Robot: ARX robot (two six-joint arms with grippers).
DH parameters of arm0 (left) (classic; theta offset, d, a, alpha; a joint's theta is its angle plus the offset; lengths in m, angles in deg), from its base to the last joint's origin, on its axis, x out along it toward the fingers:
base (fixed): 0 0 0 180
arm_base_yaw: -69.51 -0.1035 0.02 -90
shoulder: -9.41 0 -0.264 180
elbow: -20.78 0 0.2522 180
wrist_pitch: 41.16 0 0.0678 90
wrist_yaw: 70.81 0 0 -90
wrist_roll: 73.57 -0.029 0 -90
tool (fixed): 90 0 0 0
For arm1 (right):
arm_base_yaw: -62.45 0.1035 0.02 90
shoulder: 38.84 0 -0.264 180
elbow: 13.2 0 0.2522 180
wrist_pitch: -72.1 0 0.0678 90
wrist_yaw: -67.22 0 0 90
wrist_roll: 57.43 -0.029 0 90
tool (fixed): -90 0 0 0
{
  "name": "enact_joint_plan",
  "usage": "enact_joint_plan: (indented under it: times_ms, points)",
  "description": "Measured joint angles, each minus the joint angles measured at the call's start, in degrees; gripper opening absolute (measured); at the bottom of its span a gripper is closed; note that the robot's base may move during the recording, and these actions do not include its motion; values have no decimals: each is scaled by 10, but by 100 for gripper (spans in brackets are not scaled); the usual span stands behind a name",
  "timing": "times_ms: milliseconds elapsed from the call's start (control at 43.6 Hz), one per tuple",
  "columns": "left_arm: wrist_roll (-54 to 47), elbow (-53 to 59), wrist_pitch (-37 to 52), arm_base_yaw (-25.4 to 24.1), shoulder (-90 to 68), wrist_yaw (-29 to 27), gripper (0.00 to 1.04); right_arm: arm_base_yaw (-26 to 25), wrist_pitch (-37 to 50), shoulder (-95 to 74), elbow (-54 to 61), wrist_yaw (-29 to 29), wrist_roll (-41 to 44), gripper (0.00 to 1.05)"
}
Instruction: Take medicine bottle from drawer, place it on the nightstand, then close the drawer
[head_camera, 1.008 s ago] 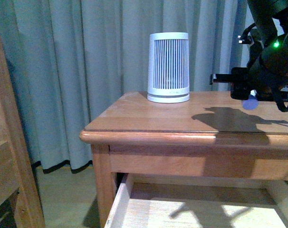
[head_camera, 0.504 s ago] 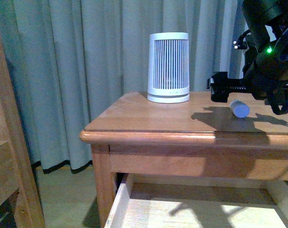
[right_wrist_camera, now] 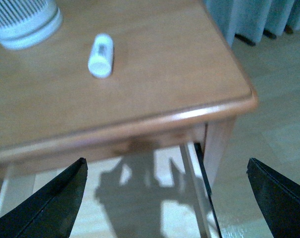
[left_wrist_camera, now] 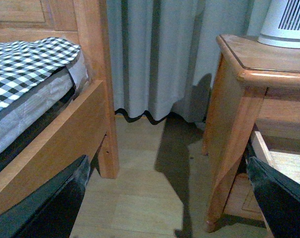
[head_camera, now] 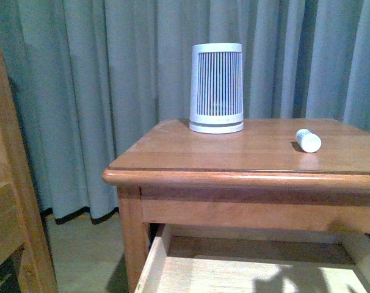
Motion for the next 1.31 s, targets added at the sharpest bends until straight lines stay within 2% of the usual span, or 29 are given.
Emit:
enact_joint_plan:
  times_ms: [115,229,321,390,481,642,963,1169,1306]
  points:
    - [0,0,0,0,0,0,98,51,-76,107,79,-1,-15,98]
    - [0,0,0,0,0,0,98,125,-142,168,130,9,-45,98]
    - [0,0,0,0,0,0,98,133,-150,159,170,-10,-69,98]
    - [0,0,0,0,0,0,98,134,-123,129,212,-23,-88,98]
    - [0,0,0,0,0,0,98,137,-51,63,255,-49,-113,98]
    - [0,0,0,0,0,0,98,141,111,-61,279,-15,-107,98]
    - [0,0,0,0,0,0,98,127,369,-276,275,34,-37,98]
    - [0,0,0,0,0,0,98,77,568,-422,223,82,64,98]
    - [0,0,0,0,0,0,98,45,684,-491,183,82,162,98]
